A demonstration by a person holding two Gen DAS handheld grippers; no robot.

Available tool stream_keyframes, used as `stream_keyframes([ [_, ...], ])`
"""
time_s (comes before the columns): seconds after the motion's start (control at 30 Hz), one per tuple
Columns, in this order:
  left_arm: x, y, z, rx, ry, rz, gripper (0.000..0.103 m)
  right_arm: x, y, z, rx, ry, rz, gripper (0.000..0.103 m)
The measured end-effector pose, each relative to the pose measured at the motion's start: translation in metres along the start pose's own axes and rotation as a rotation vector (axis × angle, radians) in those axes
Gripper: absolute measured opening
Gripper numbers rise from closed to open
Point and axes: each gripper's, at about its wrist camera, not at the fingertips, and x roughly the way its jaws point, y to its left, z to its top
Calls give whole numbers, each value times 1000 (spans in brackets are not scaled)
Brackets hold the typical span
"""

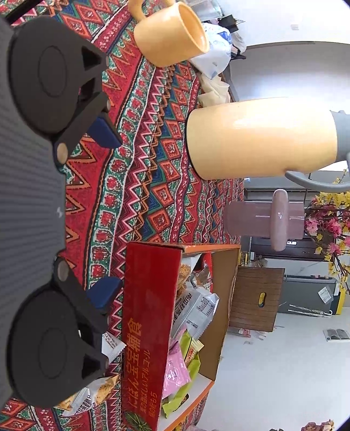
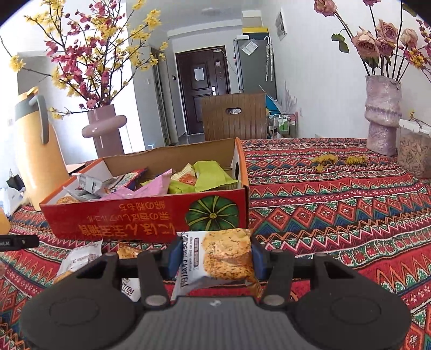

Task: Organize snacks
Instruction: 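Grasp another white seed-cookie packet with the left gripper and lift it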

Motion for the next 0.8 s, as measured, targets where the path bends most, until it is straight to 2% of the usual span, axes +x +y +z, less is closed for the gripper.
stream_keyframes([
  [0.07,-5,-3,2,4,-2,5,103,-2,0,0,5,-8,11,51],
  [0.43,-32,-49,0,58,40,-82,103,-12,-6,-3,29,-45,34,51],
  [0.63,-32,-86,-9,103,104,-132,103,-15,-5,-5,23,-46,48,51],
  [0.8,-26,-109,-14,115,156,-134,103,-18,-3,-7,12,-54,64,51],
])
